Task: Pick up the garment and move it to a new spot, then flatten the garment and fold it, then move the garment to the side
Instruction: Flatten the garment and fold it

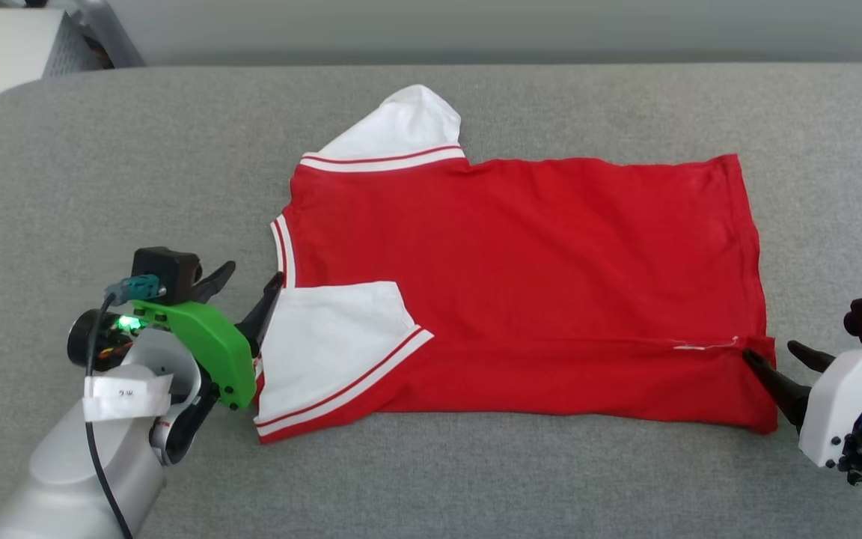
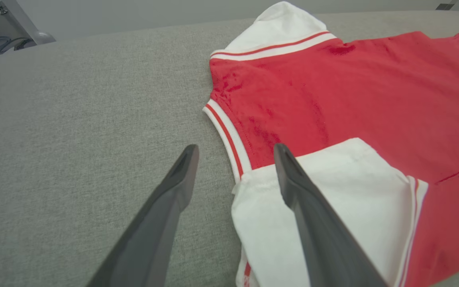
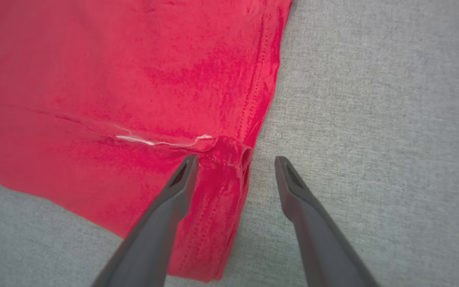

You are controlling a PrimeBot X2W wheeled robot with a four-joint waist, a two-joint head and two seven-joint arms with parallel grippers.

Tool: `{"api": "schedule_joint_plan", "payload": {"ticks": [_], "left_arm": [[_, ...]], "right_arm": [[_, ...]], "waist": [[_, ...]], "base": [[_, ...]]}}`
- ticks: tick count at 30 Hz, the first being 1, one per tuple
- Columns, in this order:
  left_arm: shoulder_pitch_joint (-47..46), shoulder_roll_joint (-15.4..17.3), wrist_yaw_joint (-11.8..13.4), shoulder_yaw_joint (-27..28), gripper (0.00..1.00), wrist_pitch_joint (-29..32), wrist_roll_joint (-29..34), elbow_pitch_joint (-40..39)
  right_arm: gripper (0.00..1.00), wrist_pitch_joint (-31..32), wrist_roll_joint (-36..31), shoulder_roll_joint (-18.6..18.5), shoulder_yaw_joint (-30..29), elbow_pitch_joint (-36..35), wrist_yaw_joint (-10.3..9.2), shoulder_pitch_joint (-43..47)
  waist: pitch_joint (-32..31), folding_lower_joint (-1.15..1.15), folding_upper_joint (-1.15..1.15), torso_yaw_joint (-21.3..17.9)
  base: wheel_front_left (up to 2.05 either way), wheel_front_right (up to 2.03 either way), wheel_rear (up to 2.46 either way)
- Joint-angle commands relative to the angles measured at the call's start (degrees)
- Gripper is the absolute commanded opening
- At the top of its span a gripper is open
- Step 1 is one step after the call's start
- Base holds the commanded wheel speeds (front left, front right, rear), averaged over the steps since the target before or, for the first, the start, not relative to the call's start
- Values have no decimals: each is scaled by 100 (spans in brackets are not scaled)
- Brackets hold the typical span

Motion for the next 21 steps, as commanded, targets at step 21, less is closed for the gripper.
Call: {"api": "schedule_joint_plan", "payload": {"ticks": [21], "left_arm": [[1902, 525, 2083, 127, 100, 1216, -482, -2628]], "right_arm": [[100, 2290, -2062, 1387, -1996, -1756, -10, 1585]], "waist": [[-509, 0, 0, 61]], "base": [[0, 0, 0]]}}
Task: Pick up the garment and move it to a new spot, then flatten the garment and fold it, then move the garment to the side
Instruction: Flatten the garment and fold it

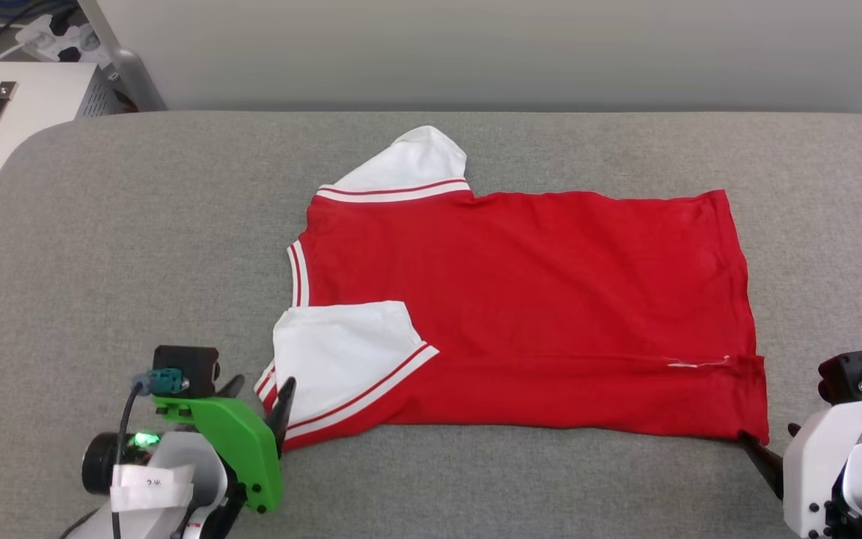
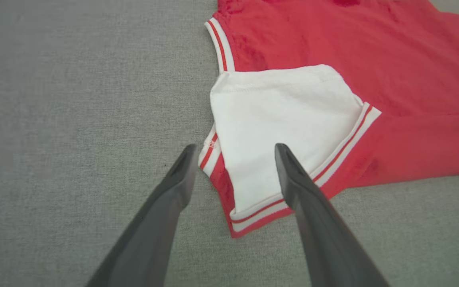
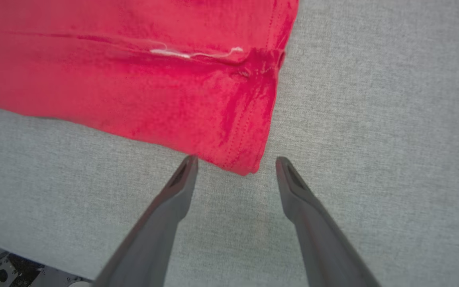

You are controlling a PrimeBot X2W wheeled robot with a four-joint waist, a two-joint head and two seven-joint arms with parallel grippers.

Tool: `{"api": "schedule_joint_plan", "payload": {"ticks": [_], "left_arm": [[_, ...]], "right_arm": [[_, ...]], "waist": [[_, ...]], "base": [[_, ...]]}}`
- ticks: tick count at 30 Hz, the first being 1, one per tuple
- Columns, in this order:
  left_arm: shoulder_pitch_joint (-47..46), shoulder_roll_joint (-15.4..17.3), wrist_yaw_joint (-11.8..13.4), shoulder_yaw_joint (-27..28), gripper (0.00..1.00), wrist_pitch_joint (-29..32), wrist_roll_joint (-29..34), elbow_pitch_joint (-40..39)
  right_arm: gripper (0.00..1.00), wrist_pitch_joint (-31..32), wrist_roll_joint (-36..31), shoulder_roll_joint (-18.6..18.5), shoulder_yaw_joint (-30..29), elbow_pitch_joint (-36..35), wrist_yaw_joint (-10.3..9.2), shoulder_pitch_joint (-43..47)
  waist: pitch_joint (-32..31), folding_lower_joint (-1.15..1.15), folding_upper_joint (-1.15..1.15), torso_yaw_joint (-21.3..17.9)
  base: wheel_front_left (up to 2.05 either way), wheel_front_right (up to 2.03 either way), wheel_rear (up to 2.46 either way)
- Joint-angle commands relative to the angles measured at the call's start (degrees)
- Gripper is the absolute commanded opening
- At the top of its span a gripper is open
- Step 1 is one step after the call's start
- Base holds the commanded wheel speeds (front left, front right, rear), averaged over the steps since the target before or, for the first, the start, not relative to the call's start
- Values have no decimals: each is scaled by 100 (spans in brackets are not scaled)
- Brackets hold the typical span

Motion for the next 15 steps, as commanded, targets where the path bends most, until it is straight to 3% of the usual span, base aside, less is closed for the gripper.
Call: {"api": "schedule_joint_plan", "payload": {"ticks": [1, 7, 15], "left_arm": [[125, 73, 66, -7, 100, 150, -99, -90], [262, 208, 345, -139, 100, 746, -193, -317], [112, 138, 543, -82, 100, 750, -145, -157]], "right_arm": [[100, 170, -145, 101, -115, -210, -6, 91], [100, 700, -449, 473, -398, -943, -6, 276], [100, 911, -556, 588, -524, -1244, -6, 279]], "waist": [[59, 0, 0, -2], [267, 0, 0, -60], [609, 0, 0, -140]], "base": [[0, 0, 0], [0, 0, 0], [0, 0, 0]]}}
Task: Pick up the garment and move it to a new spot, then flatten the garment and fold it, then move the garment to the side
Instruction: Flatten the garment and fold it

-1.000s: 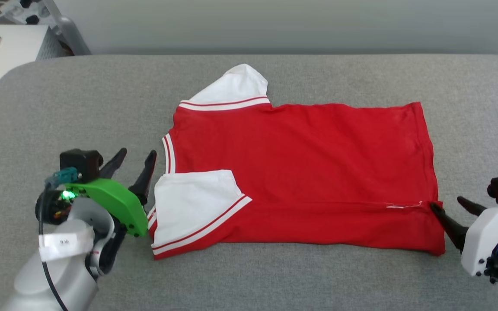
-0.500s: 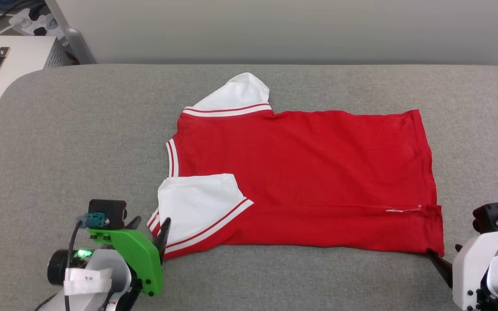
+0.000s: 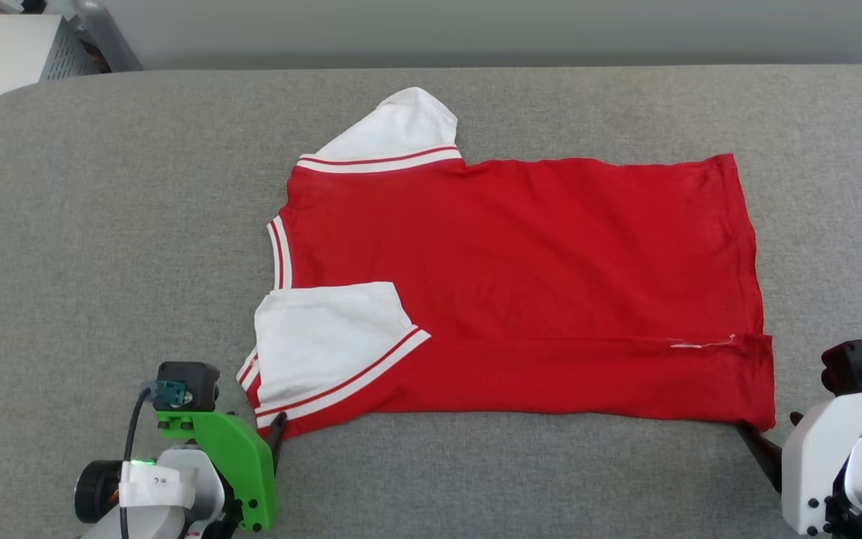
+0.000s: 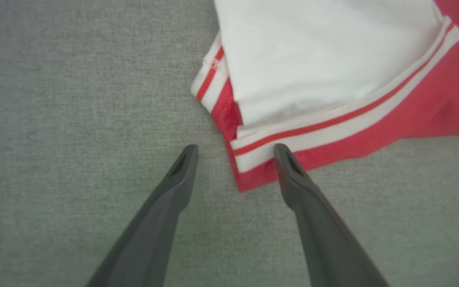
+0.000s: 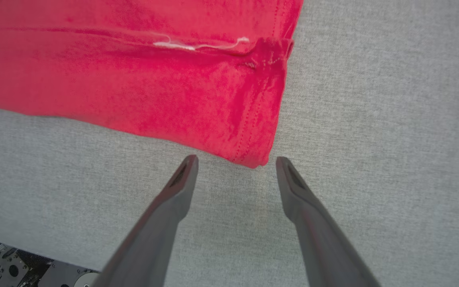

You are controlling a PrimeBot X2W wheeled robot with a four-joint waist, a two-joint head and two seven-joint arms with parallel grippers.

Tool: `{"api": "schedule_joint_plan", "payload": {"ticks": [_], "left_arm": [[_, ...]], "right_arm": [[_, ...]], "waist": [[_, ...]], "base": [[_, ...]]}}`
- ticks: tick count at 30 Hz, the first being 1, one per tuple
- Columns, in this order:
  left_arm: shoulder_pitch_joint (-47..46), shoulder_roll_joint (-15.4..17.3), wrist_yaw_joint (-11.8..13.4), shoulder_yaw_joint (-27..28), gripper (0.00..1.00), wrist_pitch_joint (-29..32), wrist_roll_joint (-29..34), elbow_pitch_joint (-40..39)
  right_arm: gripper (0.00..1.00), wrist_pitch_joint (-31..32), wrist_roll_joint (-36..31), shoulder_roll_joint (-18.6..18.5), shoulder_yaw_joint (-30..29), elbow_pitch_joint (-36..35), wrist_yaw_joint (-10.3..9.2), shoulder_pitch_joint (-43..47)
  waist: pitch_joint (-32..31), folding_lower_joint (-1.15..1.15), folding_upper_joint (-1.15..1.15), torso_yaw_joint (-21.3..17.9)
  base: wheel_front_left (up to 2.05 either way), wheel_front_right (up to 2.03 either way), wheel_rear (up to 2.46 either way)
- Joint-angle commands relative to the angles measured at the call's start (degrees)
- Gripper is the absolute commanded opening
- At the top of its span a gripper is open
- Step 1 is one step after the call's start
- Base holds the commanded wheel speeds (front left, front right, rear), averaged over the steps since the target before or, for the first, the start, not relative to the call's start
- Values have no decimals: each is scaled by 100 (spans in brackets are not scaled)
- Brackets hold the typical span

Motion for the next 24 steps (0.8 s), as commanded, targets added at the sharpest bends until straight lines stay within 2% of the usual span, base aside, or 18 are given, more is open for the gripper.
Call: {"api": "schedule_joint_plan", "payload": {"ticks": [1, 6, 7, 8, 9, 12, 18, 24], "left_arm": [[-92, -1, 61, 54, 100, -69, 9, 81], [-219, -113, -31, -41, 100, 31, -19, 521], [-218, -138, -57, -70, 95, 99, -58, 563], [-217, -174, -85, -97, 51, 175, -110, 603], [-225, -227, -163, -154, 0, 293, -187, 709], [-242, -265, -198, -106, 0, 146, -195, 770], [-350, -142, -126, 107, 0, -436, 36, 370], [-380, -39, -62, 128, 0, -495, 133, -75]], "right_arm": [[100, 22, -29, 12, -24, -43, -6, -7], [100, 10, -44, 6, -21, -29, -6, -92], [100, 6, -48, 8, -19, -18, -6, -102], [100, -1, -52, 12, -14, -1, -6, -116], [100, -14, -62, 18, -10, 72, -6, -143], [100, -32, -145, 3, -71, 189, -6, -149], [100, -15, -301, 3, -197, 366, -6, -228], [100, 11, -456, 90, -244, 650, -6, -451]], "waist": [[135, 0, 0, -48], [316, 0, 0, -90], [326, 0, 0, -93], [332, 0, 0, -94], [297, 0, 0, -80], [163, 0, 0, -15], [-17, 0, 0, 171], [65, 0, 0, 268]], "base": [[0, 0, 0], [0, 0, 0], [0, 0, 0], [0, 0, 0], [0, 0, 0], [0, 0, 0], [0, 0, 0], [0, 0, 0]]}}
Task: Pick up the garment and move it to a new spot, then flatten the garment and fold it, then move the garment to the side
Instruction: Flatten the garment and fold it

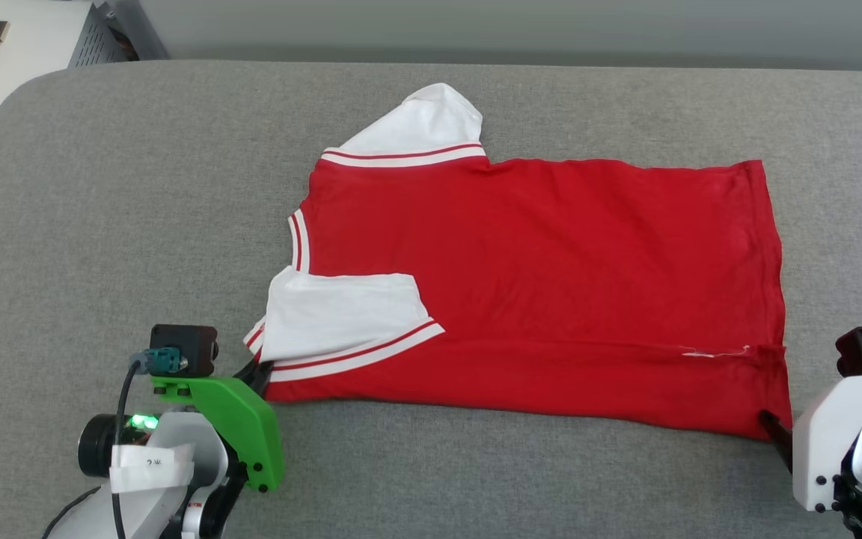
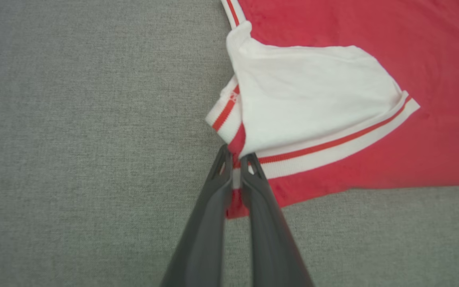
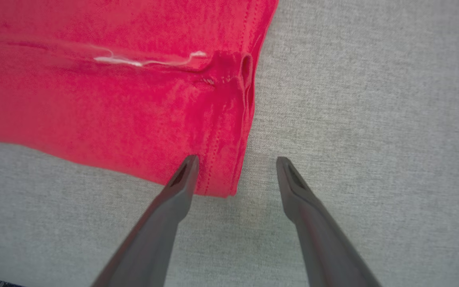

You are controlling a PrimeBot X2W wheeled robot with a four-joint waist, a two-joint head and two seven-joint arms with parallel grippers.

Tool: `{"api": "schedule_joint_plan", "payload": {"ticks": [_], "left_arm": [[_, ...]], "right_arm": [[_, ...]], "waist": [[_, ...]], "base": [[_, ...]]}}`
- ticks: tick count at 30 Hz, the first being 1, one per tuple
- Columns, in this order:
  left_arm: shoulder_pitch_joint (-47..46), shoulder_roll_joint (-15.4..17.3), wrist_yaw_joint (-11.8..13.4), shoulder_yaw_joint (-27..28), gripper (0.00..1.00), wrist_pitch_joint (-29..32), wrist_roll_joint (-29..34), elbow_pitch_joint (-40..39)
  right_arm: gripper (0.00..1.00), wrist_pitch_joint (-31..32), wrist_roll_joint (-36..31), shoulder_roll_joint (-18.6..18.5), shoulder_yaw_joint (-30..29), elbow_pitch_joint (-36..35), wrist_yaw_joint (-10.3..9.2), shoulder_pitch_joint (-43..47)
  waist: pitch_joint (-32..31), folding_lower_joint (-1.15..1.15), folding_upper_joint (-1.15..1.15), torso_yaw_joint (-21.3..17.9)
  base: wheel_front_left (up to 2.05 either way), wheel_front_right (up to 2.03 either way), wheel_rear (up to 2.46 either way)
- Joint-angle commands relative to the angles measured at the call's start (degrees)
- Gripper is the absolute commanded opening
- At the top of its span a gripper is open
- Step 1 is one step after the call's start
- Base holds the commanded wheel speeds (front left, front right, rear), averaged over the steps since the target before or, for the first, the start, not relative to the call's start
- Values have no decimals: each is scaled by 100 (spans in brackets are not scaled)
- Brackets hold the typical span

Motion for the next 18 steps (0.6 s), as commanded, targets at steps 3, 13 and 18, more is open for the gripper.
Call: {"api": "schedule_joint_plan", "payload": {"ticks": [3, 13, 18], "left_arm": [[-49, 59, 77, 10, 0, 21, 87, -165], [-94, 58, 85, -72, 0, 55, 145, -256], [-53, 86, 37, -121, 0, 98, 119, -160]], "right_arm": [[100, 72, -49, 128, 42, 193, -6, -182], [0, 133, -163, 253, 241, 782, -6, -283], [0, 39, -201, 185, 187, 926, -6, -305]], "waist": [[118, 0, 0, 63], [270, 0, 0, 121], [166, 0, 0, 92]], "base": [[0, 0, 0], [0, 0, 0], [0, 0, 0]]}}
